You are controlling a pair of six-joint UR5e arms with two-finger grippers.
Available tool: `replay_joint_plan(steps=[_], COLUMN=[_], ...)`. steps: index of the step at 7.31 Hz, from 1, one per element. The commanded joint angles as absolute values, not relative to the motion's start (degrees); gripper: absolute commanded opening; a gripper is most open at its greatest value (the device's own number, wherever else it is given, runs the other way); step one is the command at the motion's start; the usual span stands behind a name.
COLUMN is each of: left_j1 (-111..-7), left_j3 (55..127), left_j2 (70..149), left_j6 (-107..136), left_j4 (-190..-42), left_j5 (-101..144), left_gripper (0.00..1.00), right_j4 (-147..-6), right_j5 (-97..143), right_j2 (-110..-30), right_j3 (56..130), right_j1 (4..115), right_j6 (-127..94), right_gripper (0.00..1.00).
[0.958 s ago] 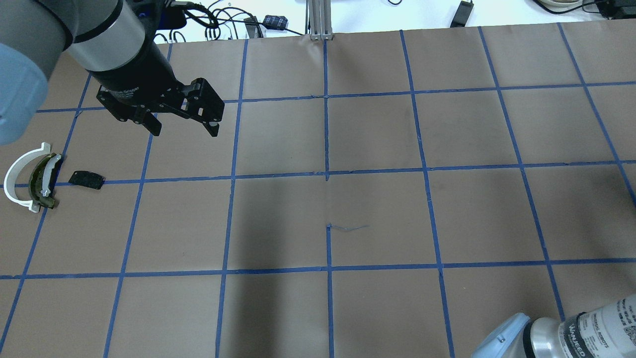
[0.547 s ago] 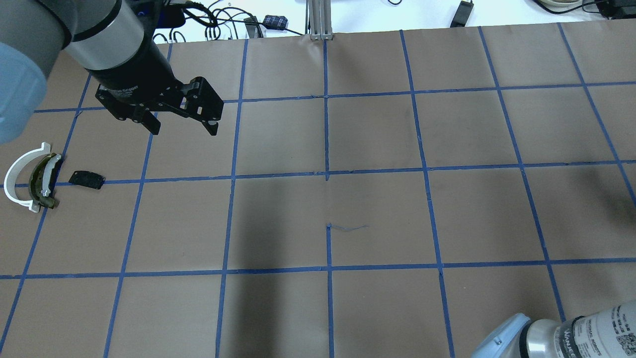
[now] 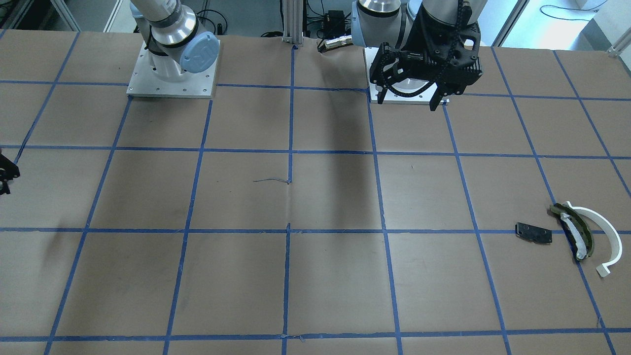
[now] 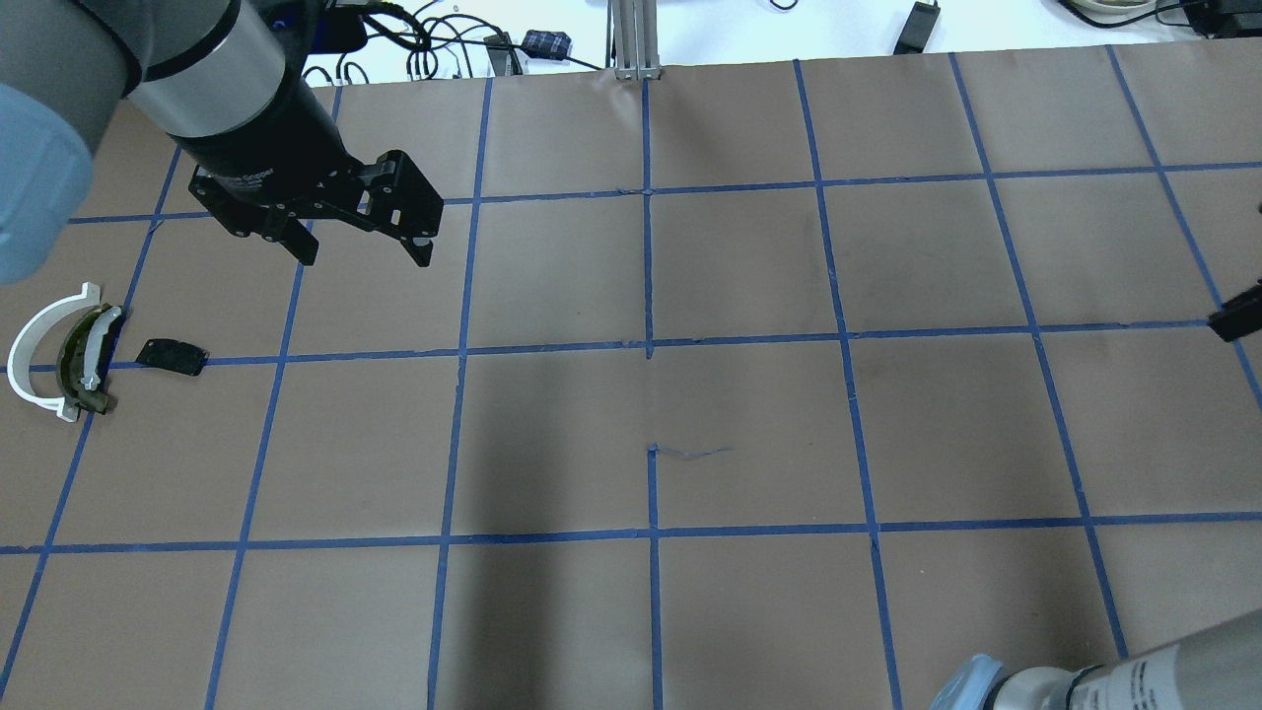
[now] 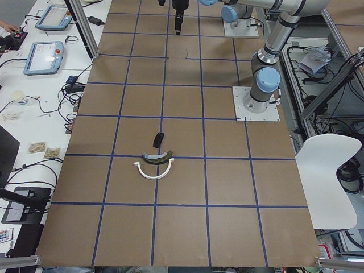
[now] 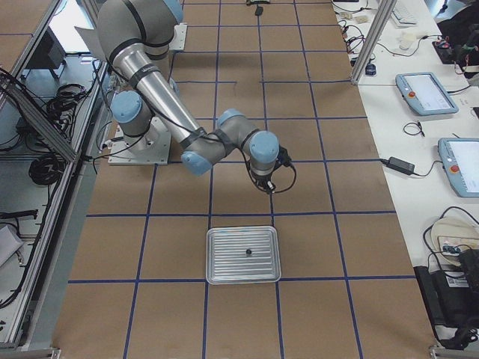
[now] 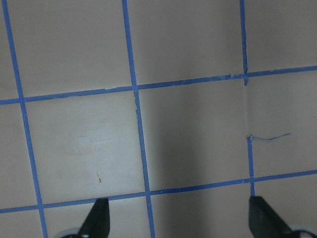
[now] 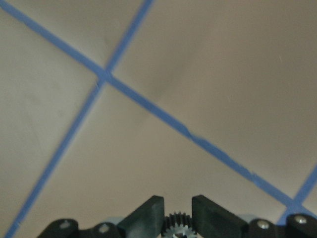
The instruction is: Place bearing gear from tray to pile
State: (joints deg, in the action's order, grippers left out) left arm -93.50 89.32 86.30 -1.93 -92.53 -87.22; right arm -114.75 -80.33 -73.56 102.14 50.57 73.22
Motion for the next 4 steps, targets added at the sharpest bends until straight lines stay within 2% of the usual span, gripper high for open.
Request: replay_joint_plan(steps=[1,4], left_j1=[-93.43,-93.52], left_j3=[89.30,89.30], left_j2=[86.31,86.40], left_j6=[-1.93,-1.85], left_j4=[-92.46,-92.37], left_j5=[-87.28,-87.19], left_gripper=[1.00,1.00], right_j4=[-115.92,-120.66], right_j5=[-80.51,-85.30], right_j2=[-78.55,-79.01], right_j3=[102.22,102.22], right_j1=[66.04,87.12], right_j6=[54.21,27.41], right_gripper=[0.12,0.12])
